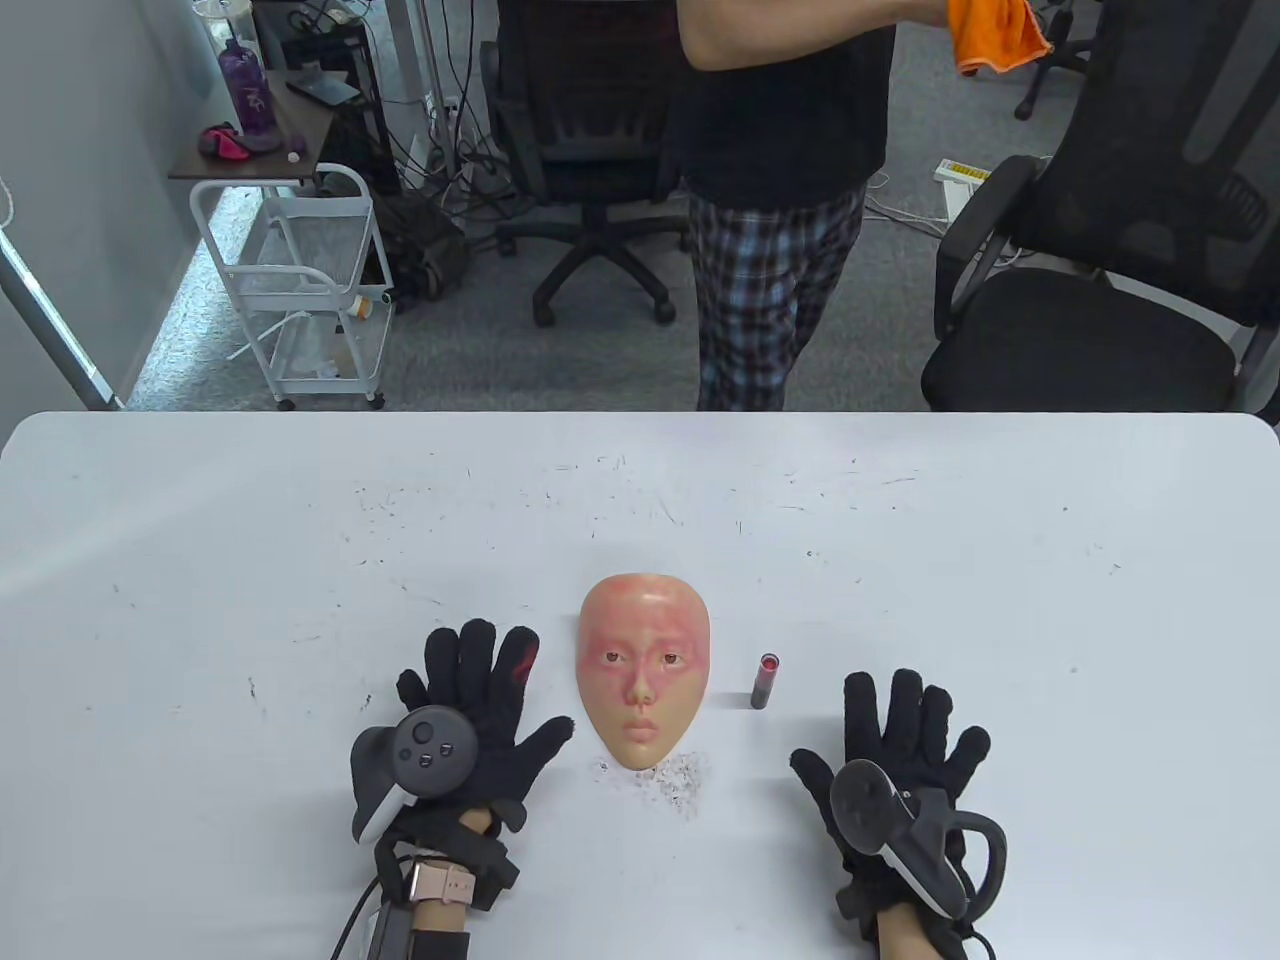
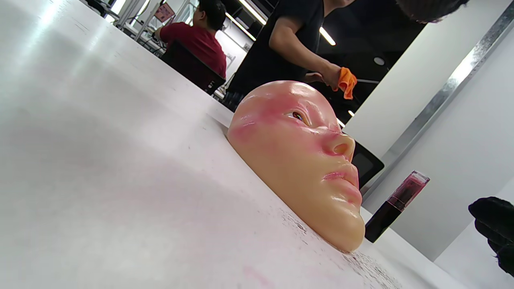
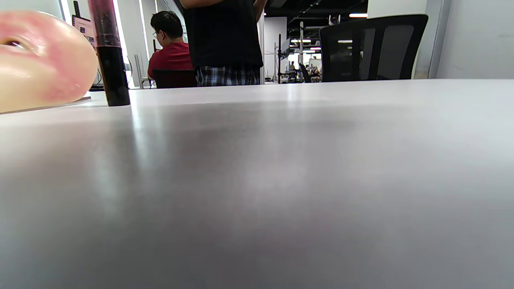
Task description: Apply lipstick on mannequin lips
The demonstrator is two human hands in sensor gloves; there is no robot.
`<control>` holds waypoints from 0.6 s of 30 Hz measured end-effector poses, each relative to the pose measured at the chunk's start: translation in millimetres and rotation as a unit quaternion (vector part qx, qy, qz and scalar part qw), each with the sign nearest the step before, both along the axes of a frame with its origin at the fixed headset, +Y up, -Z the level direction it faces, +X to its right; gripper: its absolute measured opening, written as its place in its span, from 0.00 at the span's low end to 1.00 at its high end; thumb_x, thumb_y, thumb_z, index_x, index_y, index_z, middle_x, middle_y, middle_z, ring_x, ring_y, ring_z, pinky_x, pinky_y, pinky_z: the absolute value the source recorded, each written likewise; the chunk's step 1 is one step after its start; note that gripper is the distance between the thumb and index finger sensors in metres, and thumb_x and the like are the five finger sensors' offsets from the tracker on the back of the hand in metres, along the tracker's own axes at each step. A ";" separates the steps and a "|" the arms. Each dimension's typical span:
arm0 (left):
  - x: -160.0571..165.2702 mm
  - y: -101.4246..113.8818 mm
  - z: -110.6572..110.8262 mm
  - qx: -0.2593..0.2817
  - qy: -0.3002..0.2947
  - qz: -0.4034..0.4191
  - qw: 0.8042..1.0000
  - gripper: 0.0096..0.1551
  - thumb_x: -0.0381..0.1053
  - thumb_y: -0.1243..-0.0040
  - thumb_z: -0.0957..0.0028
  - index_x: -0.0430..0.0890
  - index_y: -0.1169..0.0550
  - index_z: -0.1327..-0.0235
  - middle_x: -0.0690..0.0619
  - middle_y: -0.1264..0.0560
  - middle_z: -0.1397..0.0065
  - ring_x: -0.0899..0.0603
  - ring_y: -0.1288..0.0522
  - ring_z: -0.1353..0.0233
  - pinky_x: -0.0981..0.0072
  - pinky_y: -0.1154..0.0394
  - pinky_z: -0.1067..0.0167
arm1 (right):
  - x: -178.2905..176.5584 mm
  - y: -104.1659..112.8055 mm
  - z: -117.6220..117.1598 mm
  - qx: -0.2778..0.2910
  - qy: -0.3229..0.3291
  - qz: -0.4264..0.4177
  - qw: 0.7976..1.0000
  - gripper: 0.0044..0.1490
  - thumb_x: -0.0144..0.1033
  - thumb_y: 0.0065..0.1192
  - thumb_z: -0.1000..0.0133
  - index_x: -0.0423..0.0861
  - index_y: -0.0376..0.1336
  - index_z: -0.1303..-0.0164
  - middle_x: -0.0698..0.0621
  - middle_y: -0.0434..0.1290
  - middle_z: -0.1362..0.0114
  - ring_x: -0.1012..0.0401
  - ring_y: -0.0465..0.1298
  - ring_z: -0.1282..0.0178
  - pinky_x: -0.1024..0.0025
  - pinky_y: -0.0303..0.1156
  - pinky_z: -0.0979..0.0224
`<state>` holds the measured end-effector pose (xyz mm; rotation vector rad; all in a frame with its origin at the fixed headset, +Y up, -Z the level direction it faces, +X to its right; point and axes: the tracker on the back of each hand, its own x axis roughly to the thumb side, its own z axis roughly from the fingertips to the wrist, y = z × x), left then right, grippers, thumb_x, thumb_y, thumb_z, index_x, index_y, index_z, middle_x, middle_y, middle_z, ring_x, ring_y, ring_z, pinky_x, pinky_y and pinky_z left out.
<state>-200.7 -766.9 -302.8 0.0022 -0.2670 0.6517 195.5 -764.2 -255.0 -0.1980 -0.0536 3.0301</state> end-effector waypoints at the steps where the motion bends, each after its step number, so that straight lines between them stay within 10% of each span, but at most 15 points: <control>1: 0.1 0.0 0.0 -0.001 0.000 0.000 1.000 0.55 0.79 0.55 0.47 0.68 0.62 0.13 0.50 0.73 0.11 0.38 0.84 0.19 0.28 0.82 0.35 | 0.5 -0.5 -0.5 -0.004 0.000 -0.005 1.000 0.59 0.75 0.45 0.50 0.55 0.37 0.14 0.38 0.42 0.09 0.38 0.47 0.12 0.28 0.37 0.21; 18: 3.2 -0.8 -3.5 -0.019 -0.015 -0.005 1.000 0.54 0.79 0.59 0.43 0.65 0.65 0.12 0.50 0.75 0.12 0.40 0.84 0.20 0.31 0.81 0.33 | -23.8 -22.2 -47.5 -0.115 0.027 -0.210 0.971 0.58 0.72 0.50 0.44 0.53 0.35 0.15 0.46 0.46 0.12 0.47 0.54 0.14 0.45 0.51 0.15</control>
